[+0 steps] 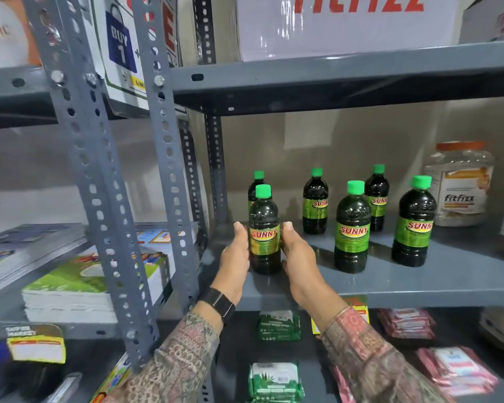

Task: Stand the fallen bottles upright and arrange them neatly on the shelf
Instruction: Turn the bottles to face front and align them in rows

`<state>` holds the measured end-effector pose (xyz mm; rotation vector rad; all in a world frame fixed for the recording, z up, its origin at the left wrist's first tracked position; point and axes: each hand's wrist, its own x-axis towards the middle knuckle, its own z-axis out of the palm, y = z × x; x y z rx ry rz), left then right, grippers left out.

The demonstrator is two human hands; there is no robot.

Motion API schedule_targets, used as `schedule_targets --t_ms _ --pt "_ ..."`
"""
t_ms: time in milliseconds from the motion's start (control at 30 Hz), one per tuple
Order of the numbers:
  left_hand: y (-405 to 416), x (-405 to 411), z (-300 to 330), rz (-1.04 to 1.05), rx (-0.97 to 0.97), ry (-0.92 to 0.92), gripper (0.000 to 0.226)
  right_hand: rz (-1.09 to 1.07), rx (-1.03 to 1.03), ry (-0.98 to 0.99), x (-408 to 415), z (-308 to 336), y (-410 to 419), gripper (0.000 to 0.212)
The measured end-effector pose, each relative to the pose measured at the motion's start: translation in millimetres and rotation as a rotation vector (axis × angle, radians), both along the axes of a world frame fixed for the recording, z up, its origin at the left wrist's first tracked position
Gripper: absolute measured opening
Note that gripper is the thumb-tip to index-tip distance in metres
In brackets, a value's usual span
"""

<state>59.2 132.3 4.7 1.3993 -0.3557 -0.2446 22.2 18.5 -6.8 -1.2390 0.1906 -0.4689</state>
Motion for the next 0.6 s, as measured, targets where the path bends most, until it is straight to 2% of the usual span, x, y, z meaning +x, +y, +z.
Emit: schedule_targets --t_ms 167,333,467,533,600 --pt "-5 3 -7 0.006 -0.026 0.006 0.047 -0.015 0.003 0.053 -3 -1 2 0.050" --pt "-7 -8 -2 0.013 -0.042 -0.010 0.046 -0.005 -0.003 0.057 -11 10 6 0.041" --pt "-2 -18 -2 0.038 -0.043 -0.021 0.044 0.026 -0.097 0.032 -29 16 5 0.032" --pt "3 -26 -9 0.110 -0.038 -0.063 0.052 0.011 -0.162 0.024 -44 14 1 0.026" --pt "4 -41 -18 0.262 -0.091 -0.190 0.044 0.003 -0.236 -0.027 -61 6 -10 0.043"
